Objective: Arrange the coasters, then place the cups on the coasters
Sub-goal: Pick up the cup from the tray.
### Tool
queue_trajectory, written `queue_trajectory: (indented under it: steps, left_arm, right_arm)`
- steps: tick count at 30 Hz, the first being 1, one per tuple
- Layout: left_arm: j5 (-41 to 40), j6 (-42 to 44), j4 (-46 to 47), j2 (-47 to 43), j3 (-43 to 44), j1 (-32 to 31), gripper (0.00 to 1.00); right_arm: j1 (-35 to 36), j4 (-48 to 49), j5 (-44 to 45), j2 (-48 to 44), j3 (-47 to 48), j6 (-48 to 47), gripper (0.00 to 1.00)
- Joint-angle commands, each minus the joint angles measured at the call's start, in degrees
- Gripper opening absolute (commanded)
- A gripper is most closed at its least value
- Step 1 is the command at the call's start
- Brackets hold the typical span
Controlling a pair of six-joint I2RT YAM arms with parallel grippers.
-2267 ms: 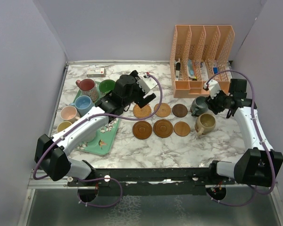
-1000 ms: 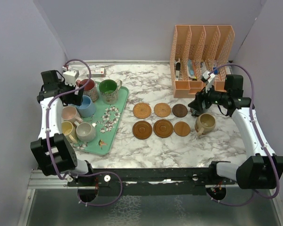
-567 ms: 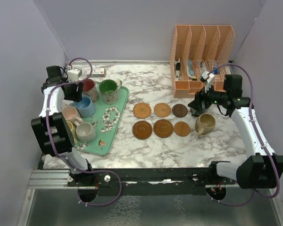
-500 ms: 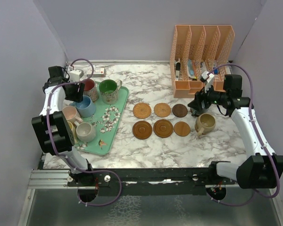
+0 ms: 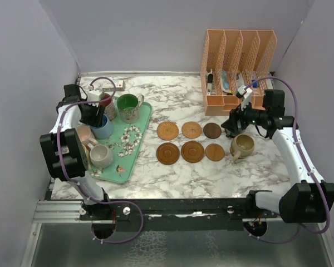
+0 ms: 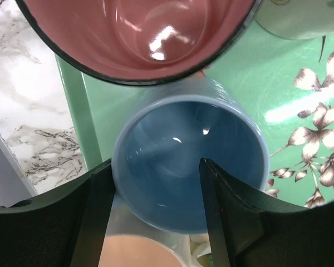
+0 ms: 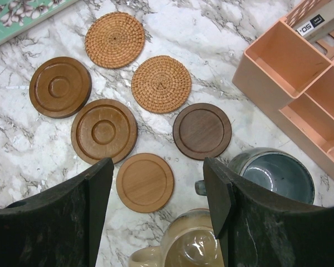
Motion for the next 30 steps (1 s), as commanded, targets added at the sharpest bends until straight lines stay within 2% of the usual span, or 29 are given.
queue_trajectory:
  steps: [1,12,21,30]
  left_arm:
    - [4.3,-0.5,-0.8,-4.8,-3.7,-0.4,0.63]
    - [11.7,-6.5,-2.0,-10.9,-9.8,-2.1,0.63]
    - [12.5,-7.7,-2.0,-13.0,-13.3,-5.3,0.64]
    - [10.9,-10.3,-2.1,-13.4,-12.6,-11.7,0.61]
  right_arm:
    - [0.3,2.0,0.8,0.2,-0.6,0.5,0.66]
    - [0.2,2.1,1.0,1.0,-0.8,0.3,0.65]
    - [0.3,2.1,0.6,1.0,-0.8,0.1,0.65]
    - [0.3,2.2,1.2,1.1,-0.9,-0.1,0.65]
